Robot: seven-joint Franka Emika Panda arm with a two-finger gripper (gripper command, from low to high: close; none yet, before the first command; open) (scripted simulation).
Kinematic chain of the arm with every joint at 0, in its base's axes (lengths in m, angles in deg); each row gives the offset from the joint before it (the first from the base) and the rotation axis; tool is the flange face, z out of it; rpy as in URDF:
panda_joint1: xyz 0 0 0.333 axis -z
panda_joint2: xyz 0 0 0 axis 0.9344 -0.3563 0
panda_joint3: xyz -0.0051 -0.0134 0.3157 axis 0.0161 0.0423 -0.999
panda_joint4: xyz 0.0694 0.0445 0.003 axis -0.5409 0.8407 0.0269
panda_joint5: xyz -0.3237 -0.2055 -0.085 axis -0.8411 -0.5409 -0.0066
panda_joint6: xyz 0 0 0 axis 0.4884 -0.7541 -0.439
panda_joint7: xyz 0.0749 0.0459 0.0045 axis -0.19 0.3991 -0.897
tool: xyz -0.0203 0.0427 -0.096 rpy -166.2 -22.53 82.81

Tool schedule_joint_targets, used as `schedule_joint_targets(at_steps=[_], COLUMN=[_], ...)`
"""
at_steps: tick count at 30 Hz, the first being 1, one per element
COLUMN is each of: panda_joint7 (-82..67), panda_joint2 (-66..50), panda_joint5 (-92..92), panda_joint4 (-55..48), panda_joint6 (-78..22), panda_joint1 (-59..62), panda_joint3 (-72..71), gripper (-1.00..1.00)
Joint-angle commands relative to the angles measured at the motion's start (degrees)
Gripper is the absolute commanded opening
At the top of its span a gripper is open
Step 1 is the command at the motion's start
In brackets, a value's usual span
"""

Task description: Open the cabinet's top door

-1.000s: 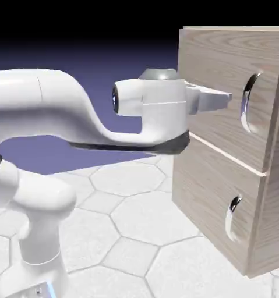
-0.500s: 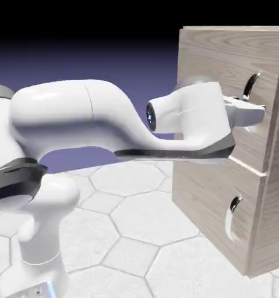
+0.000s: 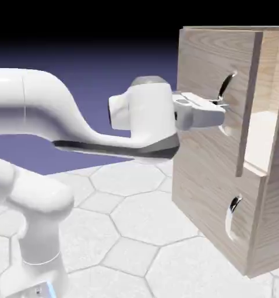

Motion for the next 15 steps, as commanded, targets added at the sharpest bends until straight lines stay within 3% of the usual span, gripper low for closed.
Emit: schedule_joint_targets(at_steps=[1,15], panda_joint7=[-0.6,-14.4], panda_joint2=[0.6,15.8], panda_joint5=[1.6,33.4], panda_joint4=[1.5,20.3], panda_joint6=[-0.7,-8.7], panda_joint1=[2.1,26.4], panda_joint3=[-1.8,-28.1], gripper=[-1.00,-1.00])
